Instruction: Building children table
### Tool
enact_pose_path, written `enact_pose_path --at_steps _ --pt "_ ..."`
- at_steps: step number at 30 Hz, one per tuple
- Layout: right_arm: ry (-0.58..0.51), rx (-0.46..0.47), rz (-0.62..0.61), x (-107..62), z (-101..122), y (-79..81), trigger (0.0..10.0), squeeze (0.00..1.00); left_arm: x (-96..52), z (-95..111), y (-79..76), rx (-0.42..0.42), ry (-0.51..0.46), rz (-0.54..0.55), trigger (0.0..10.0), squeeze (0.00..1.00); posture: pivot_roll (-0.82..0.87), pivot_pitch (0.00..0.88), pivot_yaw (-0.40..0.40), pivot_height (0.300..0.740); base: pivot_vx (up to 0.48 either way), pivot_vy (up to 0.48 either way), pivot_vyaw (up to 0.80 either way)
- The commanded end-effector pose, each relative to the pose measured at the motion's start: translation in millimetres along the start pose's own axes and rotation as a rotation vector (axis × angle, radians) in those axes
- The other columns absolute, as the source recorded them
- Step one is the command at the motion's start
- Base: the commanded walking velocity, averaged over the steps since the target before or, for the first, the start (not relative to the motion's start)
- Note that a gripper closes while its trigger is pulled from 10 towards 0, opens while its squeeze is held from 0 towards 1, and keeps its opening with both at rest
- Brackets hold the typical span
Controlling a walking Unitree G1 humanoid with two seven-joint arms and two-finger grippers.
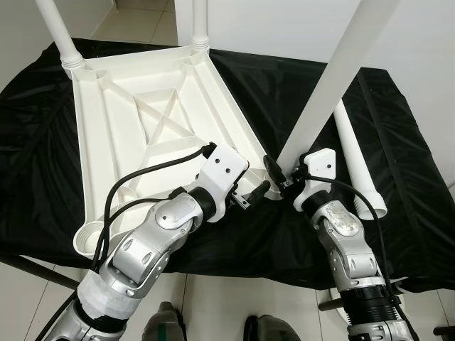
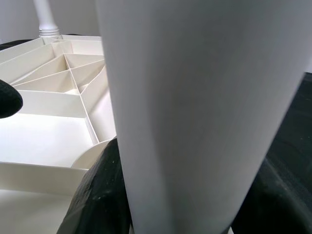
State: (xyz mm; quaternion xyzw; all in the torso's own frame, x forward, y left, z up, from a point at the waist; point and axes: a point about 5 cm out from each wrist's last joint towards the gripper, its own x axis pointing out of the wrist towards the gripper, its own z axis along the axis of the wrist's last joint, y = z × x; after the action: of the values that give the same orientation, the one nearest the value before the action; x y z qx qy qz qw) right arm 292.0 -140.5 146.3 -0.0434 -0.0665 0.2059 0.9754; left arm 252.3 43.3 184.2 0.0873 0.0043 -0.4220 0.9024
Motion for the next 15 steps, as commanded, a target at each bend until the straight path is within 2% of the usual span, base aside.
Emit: enact_pose_path --at_steps 1,8,11,15 --pt "0.101 0.028 -0.042 -5.8 -19 -4.3 10.0 0.0 -1.1 1 -4.6 0.003 0.002 -0.069 10.0 0.0 0.07 0.104 -0.001 0.74 0.0 0.0 0.0" --pt "0.076 0.036 -0.049 -4.5 -14 -5.0 10.0 0.0 -0.6 2 -2.9 0.01 0.006 -0.067 10.0 0.0 0.07 0.102 -0.001 0.74 0.0 0.0 0.0" --pt "0.016 0.048 -0.059 0.7 1 -9.0 10.0 0.0 -1.2 2 -1.5 0.011 0.007 -0.062 10.0 0.0 0.08 0.105 -0.003 0.74 0.0 0.0 0.0" --pt "-0.006 0.05 -0.06 2.4 7 -10.0 10.0 0.0 -1.3 2 -1.3 0.012 0.006 -0.062 10.0 0.0 0.08 0.105 -0.003 0.74 0.0 0.0 0.0"
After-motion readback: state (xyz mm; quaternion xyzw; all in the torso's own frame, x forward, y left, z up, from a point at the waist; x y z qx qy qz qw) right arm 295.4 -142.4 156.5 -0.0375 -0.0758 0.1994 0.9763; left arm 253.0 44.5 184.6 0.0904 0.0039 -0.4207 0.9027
